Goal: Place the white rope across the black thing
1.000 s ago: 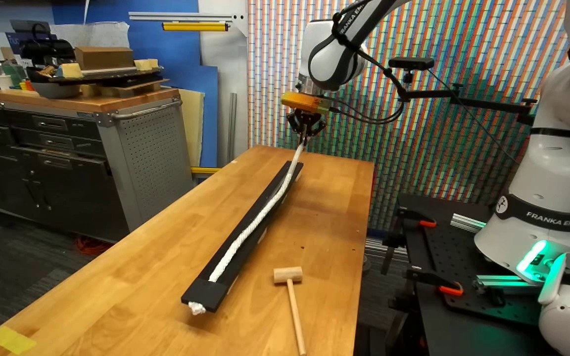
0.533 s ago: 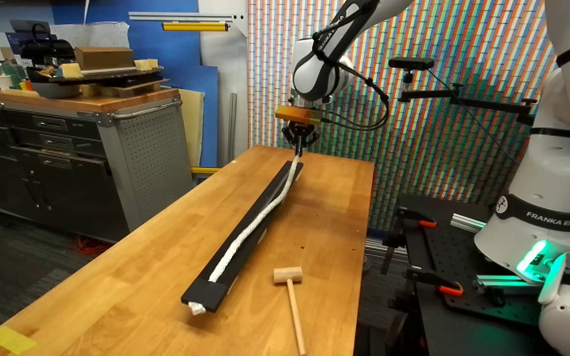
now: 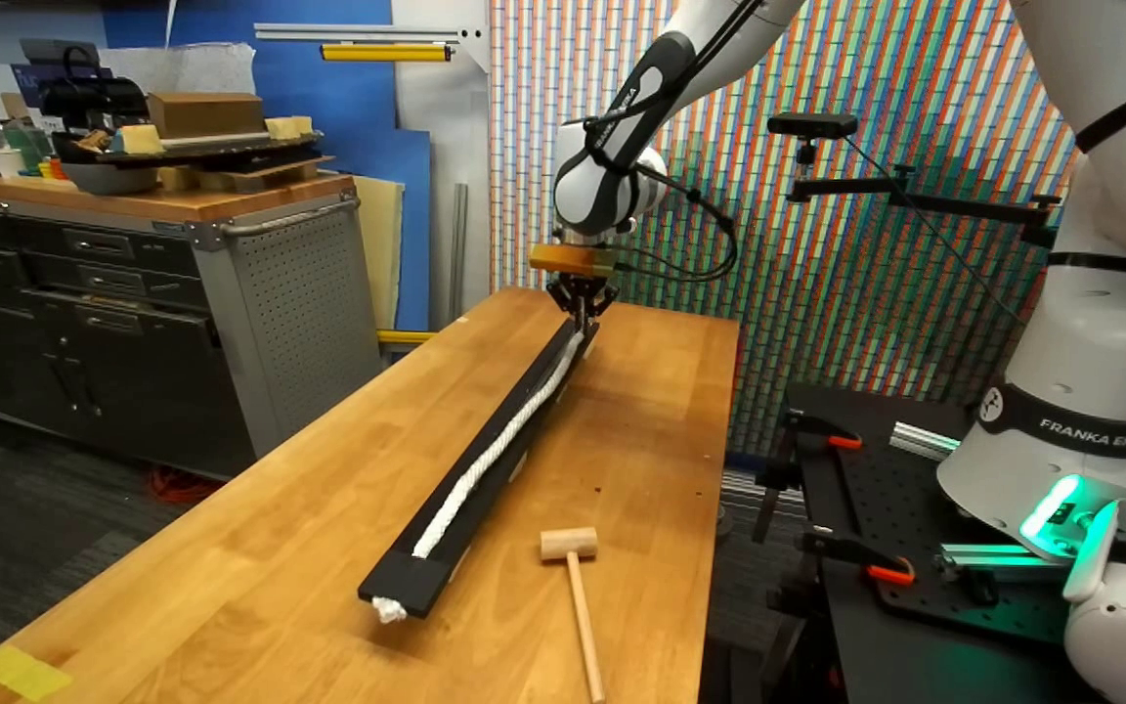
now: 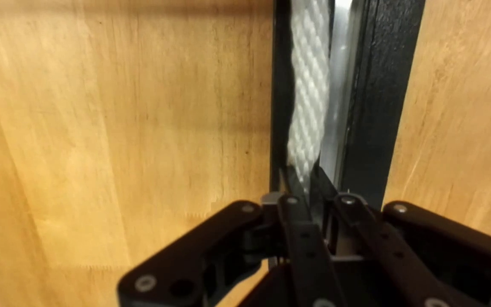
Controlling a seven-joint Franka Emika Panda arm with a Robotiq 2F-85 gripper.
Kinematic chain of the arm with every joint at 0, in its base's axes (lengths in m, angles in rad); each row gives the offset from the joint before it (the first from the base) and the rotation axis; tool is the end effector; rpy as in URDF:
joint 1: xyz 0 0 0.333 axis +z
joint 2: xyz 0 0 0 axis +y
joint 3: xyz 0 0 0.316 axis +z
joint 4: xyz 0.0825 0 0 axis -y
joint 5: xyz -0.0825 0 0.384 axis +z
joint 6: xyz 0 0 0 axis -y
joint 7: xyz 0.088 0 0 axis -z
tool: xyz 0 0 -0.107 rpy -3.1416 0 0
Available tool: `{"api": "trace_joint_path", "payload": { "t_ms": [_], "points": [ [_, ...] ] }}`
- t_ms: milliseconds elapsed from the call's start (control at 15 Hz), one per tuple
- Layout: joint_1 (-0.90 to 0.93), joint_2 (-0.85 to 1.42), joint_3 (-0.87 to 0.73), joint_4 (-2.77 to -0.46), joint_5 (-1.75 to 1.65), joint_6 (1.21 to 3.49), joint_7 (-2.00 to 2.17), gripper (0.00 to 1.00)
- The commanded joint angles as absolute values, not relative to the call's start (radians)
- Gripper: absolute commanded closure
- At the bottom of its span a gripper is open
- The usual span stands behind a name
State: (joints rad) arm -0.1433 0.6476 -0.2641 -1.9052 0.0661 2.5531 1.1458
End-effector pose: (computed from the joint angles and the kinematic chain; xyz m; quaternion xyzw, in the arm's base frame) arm 0.5803 -0.2447 0.1676 0.7114 -0.7001 0.0331 0.0516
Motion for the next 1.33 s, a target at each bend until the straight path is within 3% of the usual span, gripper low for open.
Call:
{"api": "trace_joint_path", "payload": {
  "t_ms": [0,1267],
  "points": [
    [-0.164,0.703,-0.269,-1.836,0.094,2.534,1.111,0.97],
    [-0.153,0.713,-0.264,-1.829,0.091,2.646,1.091,0.97]
  ]
}}
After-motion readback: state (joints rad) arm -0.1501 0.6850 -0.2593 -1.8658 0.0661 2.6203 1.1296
